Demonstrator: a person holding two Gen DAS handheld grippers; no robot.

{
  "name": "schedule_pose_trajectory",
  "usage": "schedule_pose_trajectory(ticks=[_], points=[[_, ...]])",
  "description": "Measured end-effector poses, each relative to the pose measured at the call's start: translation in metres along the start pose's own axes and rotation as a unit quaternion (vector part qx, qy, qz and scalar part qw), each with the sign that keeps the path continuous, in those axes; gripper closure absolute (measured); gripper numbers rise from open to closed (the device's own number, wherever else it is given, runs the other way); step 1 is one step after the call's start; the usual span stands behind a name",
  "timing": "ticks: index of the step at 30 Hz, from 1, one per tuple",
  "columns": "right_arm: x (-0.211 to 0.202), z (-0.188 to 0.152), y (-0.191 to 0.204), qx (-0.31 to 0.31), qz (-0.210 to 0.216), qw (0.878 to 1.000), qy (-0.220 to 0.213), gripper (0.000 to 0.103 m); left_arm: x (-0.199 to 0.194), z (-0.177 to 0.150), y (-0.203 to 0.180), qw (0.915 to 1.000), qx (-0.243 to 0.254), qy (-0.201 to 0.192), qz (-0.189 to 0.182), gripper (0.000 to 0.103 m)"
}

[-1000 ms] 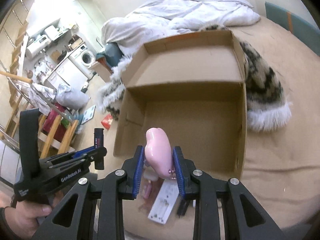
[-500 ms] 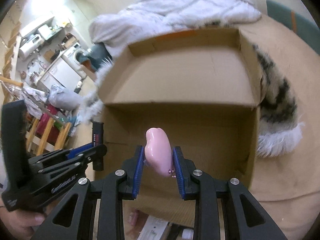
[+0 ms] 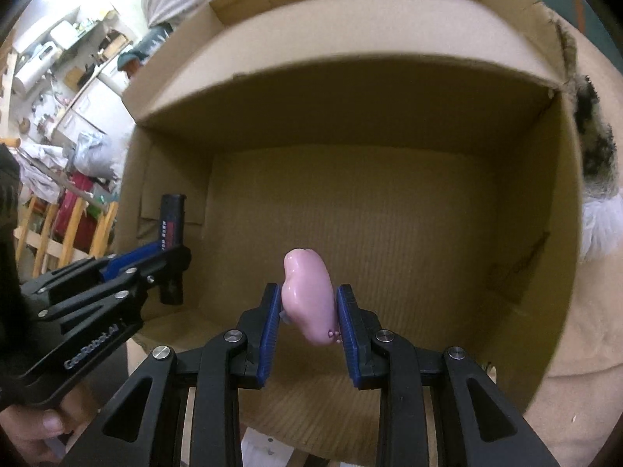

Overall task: Organize rigid objects
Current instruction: 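Lower the lighter and pink toy into the box and open both tools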

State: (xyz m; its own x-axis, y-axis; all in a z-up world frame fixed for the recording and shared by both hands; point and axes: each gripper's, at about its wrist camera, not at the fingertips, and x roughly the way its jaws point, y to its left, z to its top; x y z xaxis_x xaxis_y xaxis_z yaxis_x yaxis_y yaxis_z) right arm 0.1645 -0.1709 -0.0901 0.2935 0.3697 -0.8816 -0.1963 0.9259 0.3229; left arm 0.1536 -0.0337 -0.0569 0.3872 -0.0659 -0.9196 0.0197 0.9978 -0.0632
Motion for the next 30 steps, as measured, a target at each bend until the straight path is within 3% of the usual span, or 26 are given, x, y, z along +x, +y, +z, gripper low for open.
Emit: schedule_pose_trajectory(ticks=[11, 18, 22, 23, 24, 25, 30], points=[[0.027, 0.004, -0.009, 0.022, -0.006, 0.999, 0.044, 0.072, 0.013, -0.01, -0.012, 0.9997, 0.009, 0.013, 0.017, 0.088], [0.023, 0.009, -0.005, 0.019, -0.004, 0.999, 0.027, 0.072, 0.017, -0.012, -0.015, 0.9994, 0.016, 0.015, 0.028, 0.088], [0.007, 0.009, -0.004, 0.02, 0.004, 1.0, -0.004, 0.071, 0.018, -0.013, -0.017, 0.9993, 0.016, 0.017, 0.028, 0.088], [0.003, 0.011, -0.002, 0.02, 0.008, 1.0, -0.014, 0.069, 0.018, -0.013, -0.017, 0.9994, 0.016, 0.016, 0.028, 0.088], [-0.001, 0.013, 0.0, 0.019, 0.011, 0.999, -0.024, 0.061, 0.017, -0.014, -0.017, 0.9994, 0.016, 0.015, 0.027, 0.088], [-0.005, 0.013, 0.002, 0.014, 0.014, 0.999, -0.034, 0.044, 0.018, -0.014, -0.017, 0.9994, 0.016, 0.015, 0.025, 0.088], [-0.02, 0.017, 0.011, -0.01, 0.005, 0.997, -0.072, 0.033, 0.022, -0.016, -0.013, 0.9995, 0.011, 0.021, 0.019, 0.087]])
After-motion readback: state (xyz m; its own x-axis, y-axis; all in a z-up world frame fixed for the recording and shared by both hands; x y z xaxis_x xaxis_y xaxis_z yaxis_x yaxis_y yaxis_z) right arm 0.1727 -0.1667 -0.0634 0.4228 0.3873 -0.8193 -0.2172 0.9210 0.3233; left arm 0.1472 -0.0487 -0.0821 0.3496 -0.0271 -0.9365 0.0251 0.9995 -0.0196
